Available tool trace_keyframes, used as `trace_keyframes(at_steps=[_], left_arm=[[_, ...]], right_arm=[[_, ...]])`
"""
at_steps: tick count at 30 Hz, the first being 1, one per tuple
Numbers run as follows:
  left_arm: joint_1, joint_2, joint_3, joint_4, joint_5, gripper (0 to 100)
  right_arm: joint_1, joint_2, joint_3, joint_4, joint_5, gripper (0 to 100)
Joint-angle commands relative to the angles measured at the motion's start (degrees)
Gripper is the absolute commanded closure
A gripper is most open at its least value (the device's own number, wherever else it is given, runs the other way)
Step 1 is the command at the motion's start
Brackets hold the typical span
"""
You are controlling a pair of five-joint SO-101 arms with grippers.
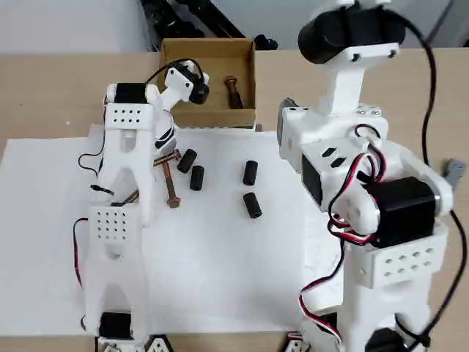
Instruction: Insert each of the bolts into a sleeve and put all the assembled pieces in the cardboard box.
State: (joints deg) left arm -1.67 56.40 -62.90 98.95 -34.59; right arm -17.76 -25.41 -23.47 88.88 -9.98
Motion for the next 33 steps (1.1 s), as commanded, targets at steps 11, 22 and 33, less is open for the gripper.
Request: trace_keyframes(at_steps=[11, 22, 33], left_arm=[[2.2, -21.5, 19.7, 1.5, -2.2, 89], [2.7, -17.7, 23.2, -3.9, -2.2, 89], [2.3, -6.5, 23.0, -8.3, -2.2, 89]], right_arm=[[0.5, -0.8, -1.7, 0.2, 0.1, 80.0], [0.5, -1.4, 3.7, -0.4, 0.1, 80.0], [0.3, -1.4, 3.7, -0.4, 0.1, 80.0]])
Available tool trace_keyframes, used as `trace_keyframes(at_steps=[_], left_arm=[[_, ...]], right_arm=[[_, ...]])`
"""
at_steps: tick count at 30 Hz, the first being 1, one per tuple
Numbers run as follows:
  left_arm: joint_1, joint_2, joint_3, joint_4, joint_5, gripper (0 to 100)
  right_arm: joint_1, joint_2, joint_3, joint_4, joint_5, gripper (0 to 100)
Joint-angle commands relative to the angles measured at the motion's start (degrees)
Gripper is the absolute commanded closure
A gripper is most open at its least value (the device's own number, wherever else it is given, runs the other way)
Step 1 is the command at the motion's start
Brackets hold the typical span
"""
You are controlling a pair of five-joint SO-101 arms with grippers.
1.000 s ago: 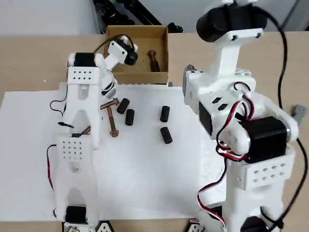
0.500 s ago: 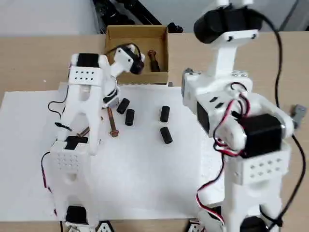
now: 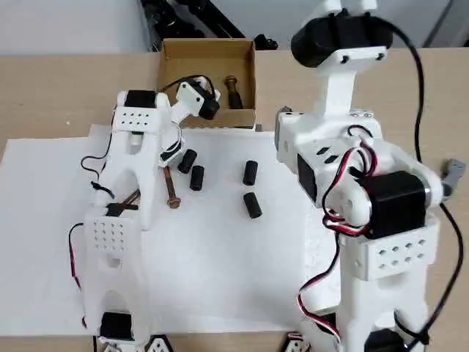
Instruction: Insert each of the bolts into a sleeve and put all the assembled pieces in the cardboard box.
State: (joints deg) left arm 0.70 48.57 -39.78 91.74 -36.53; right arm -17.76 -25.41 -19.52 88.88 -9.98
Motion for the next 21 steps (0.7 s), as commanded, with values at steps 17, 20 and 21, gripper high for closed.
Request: trace_keyframes(at_steps=[17, 20, 21], left_arm=[[-1.5, 3.0, -3.3, 0.2, 0.0, 99], [-1.6, 3.0, -5.7, 2.2, 0.0, 99], [-1.6, 3.0, -7.6, 3.9, 0.1, 99]], right_arm=[[0.1, -1.4, -0.3, -0.4, 0.1, 80.0], [0.1, -1.5, -0.3, -0.4, 0.1, 80.0], [0.1, -1.5, -0.3, -0.3, 0.1, 80.0]])
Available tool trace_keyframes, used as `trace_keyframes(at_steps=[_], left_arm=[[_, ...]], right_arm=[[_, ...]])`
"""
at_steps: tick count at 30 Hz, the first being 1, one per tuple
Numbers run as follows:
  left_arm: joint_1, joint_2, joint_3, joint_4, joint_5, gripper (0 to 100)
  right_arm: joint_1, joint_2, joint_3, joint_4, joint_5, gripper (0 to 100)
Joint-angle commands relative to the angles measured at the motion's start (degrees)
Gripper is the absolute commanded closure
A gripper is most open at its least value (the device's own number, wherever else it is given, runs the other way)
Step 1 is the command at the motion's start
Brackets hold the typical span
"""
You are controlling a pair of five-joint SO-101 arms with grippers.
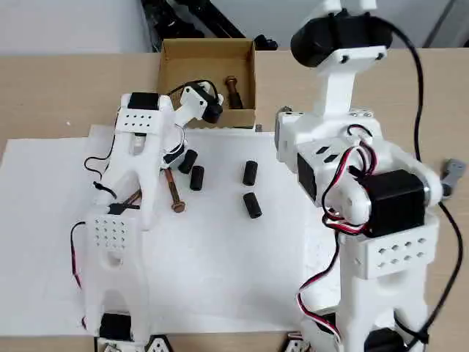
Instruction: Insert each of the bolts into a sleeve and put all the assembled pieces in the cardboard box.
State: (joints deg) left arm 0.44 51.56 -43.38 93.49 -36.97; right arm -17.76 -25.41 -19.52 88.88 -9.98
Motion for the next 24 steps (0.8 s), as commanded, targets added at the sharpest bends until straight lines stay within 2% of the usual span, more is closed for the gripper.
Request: trace_keyframes(at_steps=[1, 5, 13, 20, 24], left_arm=[[-1.3, 0.0, -6.3, 3.9, 0.5, 99], [-1.1, 0.0, -13.3, 6.9, 0.6, 99], [-2.0, -2.3, -13.7, 6.9, 3.4, 99], [-1.9, -13.9, -12.9, 6.9, 10.6, 99], [-1.8, -24.7, -6.5, 6.9, 17.7, 99]], right_arm=[[0.1, -1.5, -0.3, -0.3, 0.1, 80.0], [0.1, -1.5, -0.3, -0.3, 0.1, 80.0], [0.1, -1.5, -0.2, 0.2, 0.1, 80.0], [0.1, -0.8, 0.1, 5.4, 0.0, 80.0], [0.4, -2.2, 6.0, 6.6, 0.1, 80.0]])
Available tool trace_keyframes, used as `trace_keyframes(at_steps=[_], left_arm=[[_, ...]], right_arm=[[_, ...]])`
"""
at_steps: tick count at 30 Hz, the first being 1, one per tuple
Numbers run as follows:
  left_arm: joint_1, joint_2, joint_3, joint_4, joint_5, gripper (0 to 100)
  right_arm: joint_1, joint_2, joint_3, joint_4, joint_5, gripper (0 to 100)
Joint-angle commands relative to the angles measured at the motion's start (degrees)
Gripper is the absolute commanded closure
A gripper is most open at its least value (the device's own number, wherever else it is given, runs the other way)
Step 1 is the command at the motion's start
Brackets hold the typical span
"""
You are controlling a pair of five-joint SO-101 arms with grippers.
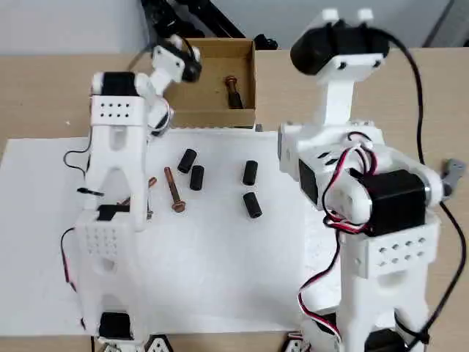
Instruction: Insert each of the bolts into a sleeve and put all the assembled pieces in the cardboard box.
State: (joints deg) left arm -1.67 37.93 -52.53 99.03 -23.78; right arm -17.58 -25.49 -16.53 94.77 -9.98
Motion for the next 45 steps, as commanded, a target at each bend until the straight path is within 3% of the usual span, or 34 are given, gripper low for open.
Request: trace_keyframes(at_steps=[1, 10, 16, 21, 28, 45], left_arm=[[0.0, -14.3, 5.1, 1.4, 6.4, 99], [-0.1, -43.1, 27.6, 1.1, 14.3, 99], [0.2, -59.7, 40.2, 1.0, 14.4, 99], [-0.1, -68.2, 50.9, 0.9, 14.3, 99], [0.0, -74.9, 57.0, 1.0, 14.3, 99], [0.1, -75.4, 61.0, 1.0, 14.7, 99]], right_arm=[[0.0, -2.8, 5.6, 0.7, 0.0, 80.0], [-4.8, -4.0, 27.8, -8.3, -5.2, 80.0], [-8.7, -3.8, 39.3, -19.6, -5.2, 79.8], [-8.8, -0.3, 42.4, -20.1, -5.5, 79.8], [-8.9, 6.8, 41.8, -19.8, -5.6, 79.7], [-9.0, 22.2, 32.1, -19.9, -5.4, 79.7]])
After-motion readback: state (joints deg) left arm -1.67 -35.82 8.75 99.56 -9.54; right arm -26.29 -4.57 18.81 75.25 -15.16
